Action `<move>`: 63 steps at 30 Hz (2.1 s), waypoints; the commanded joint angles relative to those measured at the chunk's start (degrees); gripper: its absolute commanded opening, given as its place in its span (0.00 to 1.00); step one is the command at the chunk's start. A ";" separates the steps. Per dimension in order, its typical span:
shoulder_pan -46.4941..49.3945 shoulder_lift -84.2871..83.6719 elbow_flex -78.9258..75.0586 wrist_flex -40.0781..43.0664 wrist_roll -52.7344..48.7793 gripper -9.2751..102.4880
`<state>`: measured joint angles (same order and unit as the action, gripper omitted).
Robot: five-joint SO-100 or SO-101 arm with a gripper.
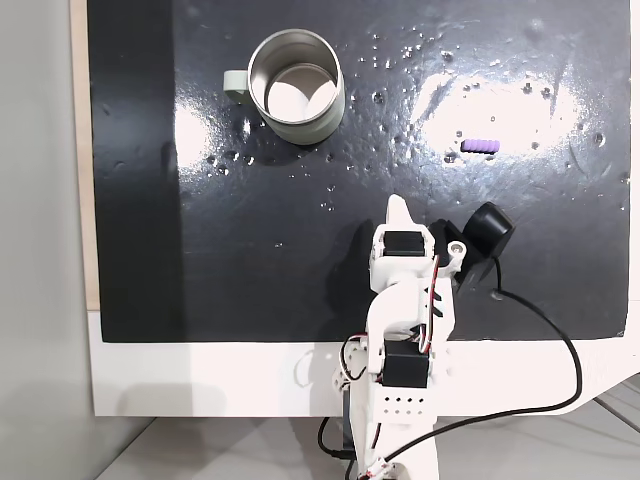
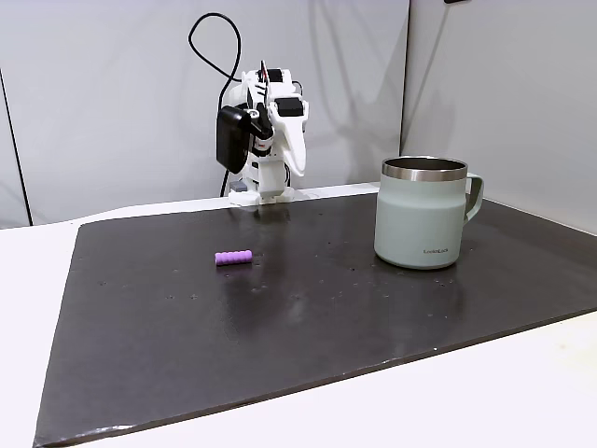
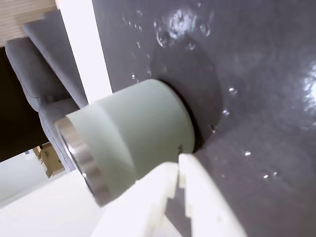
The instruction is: Grasp a pengrip and put it in the cup.
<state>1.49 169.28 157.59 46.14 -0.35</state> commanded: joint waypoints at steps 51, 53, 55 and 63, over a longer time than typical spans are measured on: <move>20.39 -87.89 -68.82 13.54 -11.25 0.28; 20.92 -90.35 -71.19 14.68 -11.69 0.28; 21.45 -92.37 -73.04 15.29 -11.87 0.28; 22.59 -98.00 -74.62 14.24 -13.18 0.23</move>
<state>23.38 71.46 86.75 60.91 -12.92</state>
